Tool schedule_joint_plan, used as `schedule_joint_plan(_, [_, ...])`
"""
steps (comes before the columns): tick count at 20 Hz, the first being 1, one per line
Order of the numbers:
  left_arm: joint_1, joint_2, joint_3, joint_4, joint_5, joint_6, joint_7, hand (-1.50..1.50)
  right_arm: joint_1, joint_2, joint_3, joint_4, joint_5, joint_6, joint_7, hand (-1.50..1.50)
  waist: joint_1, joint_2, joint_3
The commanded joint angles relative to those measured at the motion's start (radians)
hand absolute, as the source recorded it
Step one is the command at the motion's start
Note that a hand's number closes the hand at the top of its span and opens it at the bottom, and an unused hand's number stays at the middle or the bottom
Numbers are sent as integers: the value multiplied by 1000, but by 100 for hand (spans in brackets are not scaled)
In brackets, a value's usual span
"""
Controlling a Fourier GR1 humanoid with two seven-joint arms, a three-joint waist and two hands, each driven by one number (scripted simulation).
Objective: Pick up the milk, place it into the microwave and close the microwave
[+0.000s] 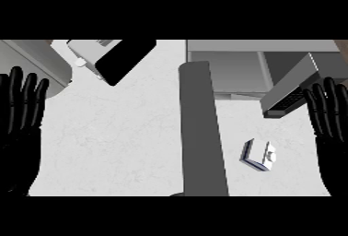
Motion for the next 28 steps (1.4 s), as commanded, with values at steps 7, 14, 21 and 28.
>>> schedule_joint_plan(7, [-3, 25, 48, 149, 80, -69, 4, -150, -22, 96, 42, 44, -44, -29, 37, -150, -13, -39, -10])
schedule_joint_plan(14, [116, -28, -17, 47, 65, -61, 7, -150, -43, 85, 18, 63, -21, -41, 54, -150, -9, -41, -10])
schedule_joint_plan(21, [145, -17, -25, -30, 61, -80, 53, -150, 44, 78, 11, 164, 2, 2, -63, -150, -10, -41, -10])
schedule_joint_plan(28, [251, -47, -81, -69, 27, -90, -9, -150, 54, 84, -30, 401, 35, 6, -227, -150, -6, -40, -10])
